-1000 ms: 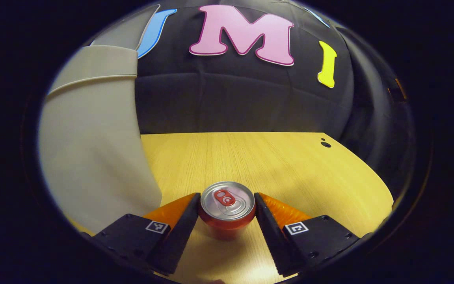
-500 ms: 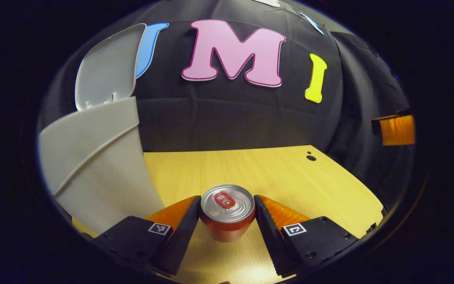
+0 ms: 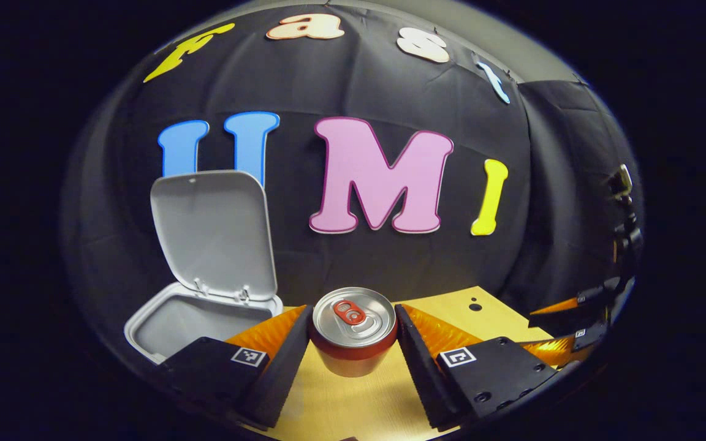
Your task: Press the lid of the desktop garbage bin to open it, pick up the crumpled paper on the desktop and throw it into the bin, then pick up the pop can on the desktop and drop it into the bin, and finally close the garbage bin lid.
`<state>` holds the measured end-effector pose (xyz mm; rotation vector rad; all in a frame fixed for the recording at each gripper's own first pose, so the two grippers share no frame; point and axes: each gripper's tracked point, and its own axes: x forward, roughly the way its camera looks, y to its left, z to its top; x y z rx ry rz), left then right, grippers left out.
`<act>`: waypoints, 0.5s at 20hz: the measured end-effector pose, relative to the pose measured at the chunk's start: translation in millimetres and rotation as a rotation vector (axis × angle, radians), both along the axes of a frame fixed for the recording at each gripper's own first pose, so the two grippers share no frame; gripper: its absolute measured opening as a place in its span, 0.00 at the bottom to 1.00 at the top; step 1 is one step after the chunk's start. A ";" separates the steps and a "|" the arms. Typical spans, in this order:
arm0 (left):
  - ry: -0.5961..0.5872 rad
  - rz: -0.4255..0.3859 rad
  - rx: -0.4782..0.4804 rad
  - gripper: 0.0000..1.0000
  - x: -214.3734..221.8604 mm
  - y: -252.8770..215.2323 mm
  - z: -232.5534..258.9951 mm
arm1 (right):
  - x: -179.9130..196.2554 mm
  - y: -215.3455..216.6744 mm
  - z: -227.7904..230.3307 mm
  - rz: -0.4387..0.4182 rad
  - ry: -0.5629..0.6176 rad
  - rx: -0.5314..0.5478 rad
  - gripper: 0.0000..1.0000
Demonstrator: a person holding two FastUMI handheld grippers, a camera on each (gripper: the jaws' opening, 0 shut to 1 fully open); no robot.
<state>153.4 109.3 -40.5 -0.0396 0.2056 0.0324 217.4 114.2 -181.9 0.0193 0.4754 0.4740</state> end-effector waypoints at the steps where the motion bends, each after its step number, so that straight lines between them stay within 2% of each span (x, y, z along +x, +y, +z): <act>1: -0.017 0.021 0.007 0.88 -2.2 15.7 17.6 | -2.9 2.7 1.8 0.000 -0.002 0.011 0.97; 4: -0.064 0.085 0.054 0.87 -5.4 66.8 52.6 | -9.6 8.6 2.7 0.001 -0.010 0.019 0.97; 6: -0.023 0.121 0.110 0.87 -8.3 99.7 43.4 | -13.4 9.7 2.5 0.002 -0.010 0.023 0.97; 7: 0.006 0.137 0.114 0.87 -10.0 112.8 34.4 | -15.8 8.7 1.9 -0.001 -0.010 0.024 0.97; 10: 0.062 0.183 0.050 0.87 -21.1 141.4 8.1 | -23.3 2.9 -0.9 -0.009 -0.010 0.018 0.97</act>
